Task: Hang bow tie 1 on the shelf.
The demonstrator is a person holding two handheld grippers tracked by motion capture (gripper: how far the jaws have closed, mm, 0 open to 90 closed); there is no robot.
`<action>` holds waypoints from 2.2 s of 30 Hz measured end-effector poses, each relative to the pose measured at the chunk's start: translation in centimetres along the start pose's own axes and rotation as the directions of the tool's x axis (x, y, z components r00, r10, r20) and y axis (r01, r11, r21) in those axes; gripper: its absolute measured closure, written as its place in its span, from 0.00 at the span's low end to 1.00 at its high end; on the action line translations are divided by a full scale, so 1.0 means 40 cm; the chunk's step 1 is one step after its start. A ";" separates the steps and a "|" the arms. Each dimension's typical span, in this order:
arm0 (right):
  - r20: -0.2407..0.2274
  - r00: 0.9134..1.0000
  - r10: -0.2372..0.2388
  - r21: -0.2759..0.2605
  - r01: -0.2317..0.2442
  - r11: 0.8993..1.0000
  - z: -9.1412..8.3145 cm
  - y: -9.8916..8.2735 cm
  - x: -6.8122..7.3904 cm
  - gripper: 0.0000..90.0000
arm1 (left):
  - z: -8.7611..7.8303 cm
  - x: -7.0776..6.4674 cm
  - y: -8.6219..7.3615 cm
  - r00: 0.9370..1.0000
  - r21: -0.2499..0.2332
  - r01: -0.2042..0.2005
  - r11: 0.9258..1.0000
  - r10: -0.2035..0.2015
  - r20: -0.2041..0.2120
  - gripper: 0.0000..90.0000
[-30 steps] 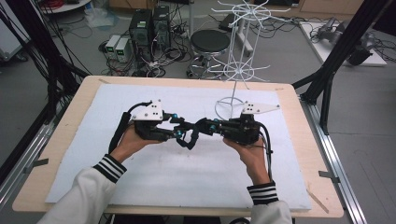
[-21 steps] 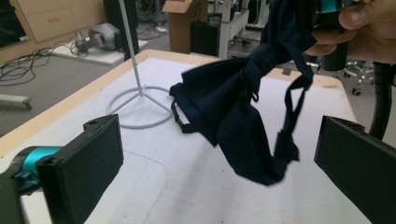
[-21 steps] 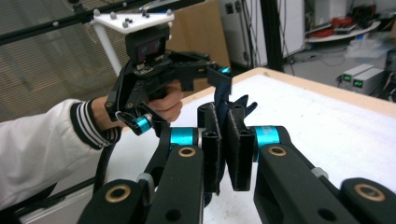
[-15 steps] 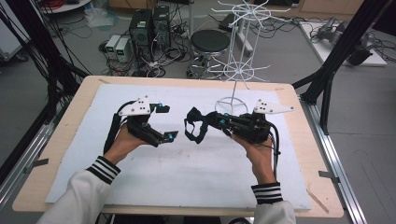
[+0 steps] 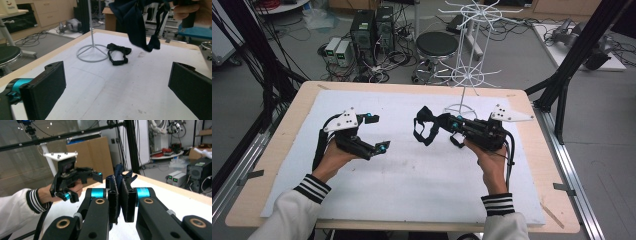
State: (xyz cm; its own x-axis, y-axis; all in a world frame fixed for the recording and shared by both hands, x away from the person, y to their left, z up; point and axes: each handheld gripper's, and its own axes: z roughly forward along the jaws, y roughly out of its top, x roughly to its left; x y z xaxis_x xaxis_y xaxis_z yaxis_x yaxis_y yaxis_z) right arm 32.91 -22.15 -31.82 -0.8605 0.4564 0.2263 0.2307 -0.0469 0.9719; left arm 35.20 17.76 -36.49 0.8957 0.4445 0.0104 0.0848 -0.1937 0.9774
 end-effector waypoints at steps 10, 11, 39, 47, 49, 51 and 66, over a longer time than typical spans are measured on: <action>0.051 0.998 -0.023 -0.049 0.025 0.998 -0.016 0.023 -0.020 0.96 | -0.060 0.009 -0.053 0.997 -0.029 0.020 0.999 -0.023 -0.076 0.02; 0.053 0.998 -0.029 -0.050 0.032 0.998 -0.018 0.026 -0.022 0.96 | -0.066 0.009 -0.059 0.996 -0.028 0.022 0.999 -0.024 -0.082 0.02; 0.172 0.984 -0.043 -0.108 0.062 0.992 -0.014 0.106 -0.114 0.96 | -0.186 0.007 -0.192 0.970 -0.142 0.022 0.990 -0.055 -0.236 0.02; 0.214 0.976 -0.040 -0.107 0.065 0.992 -0.014 0.108 -0.140 0.95 | -0.195 0.003 -0.214 0.963 -0.185 0.022 0.982 -0.071 -0.260 0.02; 0.223 0.974 -0.047 -0.100 0.070 0.992 -0.011 0.113 -0.146 0.95 | -0.197 0.003 -0.220 0.961 -0.195 0.023 0.981 -0.075 -0.266 0.02; 0.237 0.970 -0.058 -0.092 0.082 0.992 -0.008 0.118 -0.151 0.95 | -0.198 0.003 -0.228 0.961 -0.198 0.026 0.980 -0.079 -0.267 0.02; 0.307 0.948 -0.081 -0.046 0.100 0.994 -0.003 0.118 -0.177 0.95 | -0.205 0.004 -0.266 0.955 -0.200 0.043 0.979 -0.099 -0.280 0.02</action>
State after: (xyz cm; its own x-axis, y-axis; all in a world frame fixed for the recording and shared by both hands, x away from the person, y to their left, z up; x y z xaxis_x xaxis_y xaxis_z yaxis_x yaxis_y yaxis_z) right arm 40.03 -25.71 -28.82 -0.6955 0.7091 0.1158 0.1225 -0.0417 0.9916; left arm 30.87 27.06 -45.17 0.7249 0.6883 -0.0274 0.0338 0.0042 0.9994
